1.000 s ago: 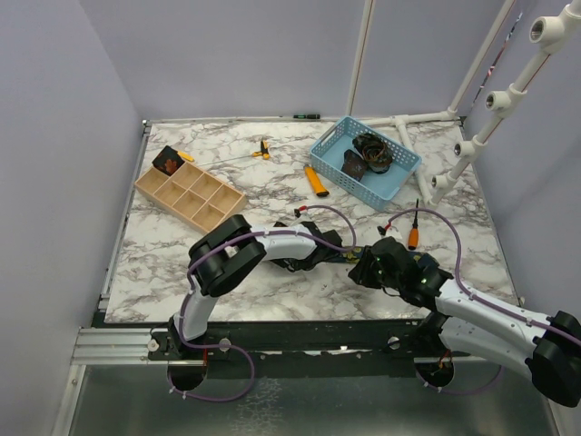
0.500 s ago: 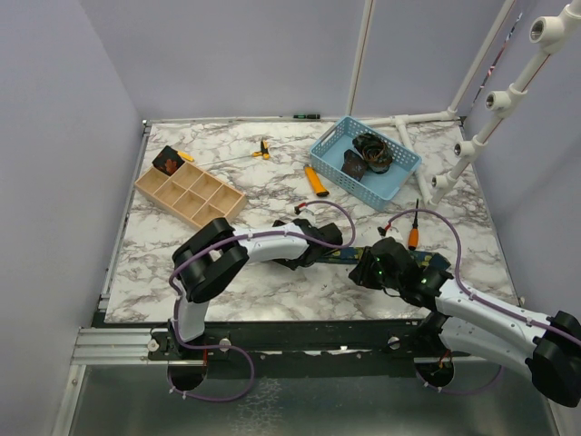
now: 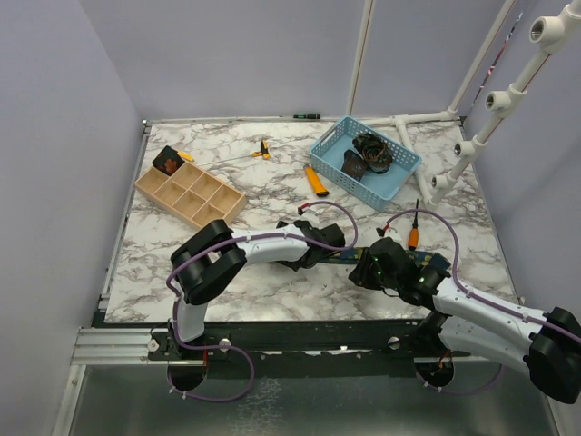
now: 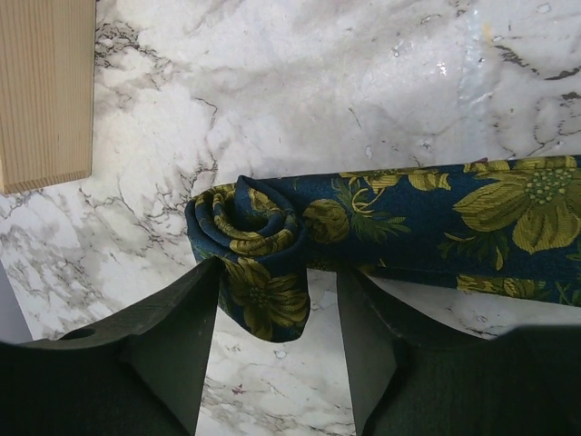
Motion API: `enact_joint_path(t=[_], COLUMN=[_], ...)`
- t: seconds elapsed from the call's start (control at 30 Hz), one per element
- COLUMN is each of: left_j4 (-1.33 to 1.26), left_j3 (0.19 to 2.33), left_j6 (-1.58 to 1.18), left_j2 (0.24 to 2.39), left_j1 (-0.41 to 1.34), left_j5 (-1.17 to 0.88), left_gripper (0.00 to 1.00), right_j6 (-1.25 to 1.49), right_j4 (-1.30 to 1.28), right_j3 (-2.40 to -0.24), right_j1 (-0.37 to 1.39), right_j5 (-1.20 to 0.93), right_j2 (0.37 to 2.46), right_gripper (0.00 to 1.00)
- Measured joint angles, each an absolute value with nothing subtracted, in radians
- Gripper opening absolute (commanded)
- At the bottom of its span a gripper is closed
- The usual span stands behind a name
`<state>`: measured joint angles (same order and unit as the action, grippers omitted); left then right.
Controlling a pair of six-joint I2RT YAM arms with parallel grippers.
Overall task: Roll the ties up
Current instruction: Roll the tie at the center of the board.
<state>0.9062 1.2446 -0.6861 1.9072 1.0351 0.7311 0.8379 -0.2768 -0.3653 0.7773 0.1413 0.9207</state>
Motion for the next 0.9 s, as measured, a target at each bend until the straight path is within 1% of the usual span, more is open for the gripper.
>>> enact_joint_path(t=[0.27,0.37,0.53,0.6,0.7,0.73,0.77,0.83,0.87,0.9], left_j4=[0.907,0.907,0.916,0.92,0.9,0.875,0.847,0.754,0.723,0.675], left_j3=[1.296,1.301,1.301,1.297,1.246,1.212,1.177,1.068,1.031,0.978], left_j6=[-0.683,-0.68,-0.673,-0.672,-0.658,-0.644,-0.629,-0.591,-0.585,-0.569], left_j2=[1.905,1.889,1.814,1.767,1.623,1.559,1.501,1.337,1.288,1.227], left_j1=[1.051,1.052,1.052,1.048,1.01,0.976,0.939,0.786,0.733,0.658], left_j5=[0.715,0.703,0.69,0.686,0.647,0.612,0.578,0.474,0.444,0.404], left_gripper=[0.59,0.59,0.6,0.6,0.6,0.62,0.66,0.78,0.83,0.87], right_j6=[0.838,0.838,0.835,0.823,0.799,0.793,0.789,0.783,0.782,0.78], right_j4=[-0.278,-0.281,-0.282,-0.274,-0.237,-0.219,-0.199,-0.145,-0.125,-0.106], right_j3=[-0.365,-0.365,-0.368,-0.375,-0.402,-0.42,-0.442,-0.504,-0.537,-0.582], right_j1=[0.777,0.778,0.777,0.777,0.777,0.777,0.778,0.787,0.797,0.816], right_j5=[0.141,0.142,0.138,0.118,0.043,0.013,-0.015,-0.064,-0.081,-0.096], right_j2=[0.909,0.894,0.855,0.852,0.881,0.912,0.952,1.061,1.121,1.187], right_gripper=[0.35,0.38,0.51,0.53,0.53,0.52,0.51,0.5,0.49,0.48])
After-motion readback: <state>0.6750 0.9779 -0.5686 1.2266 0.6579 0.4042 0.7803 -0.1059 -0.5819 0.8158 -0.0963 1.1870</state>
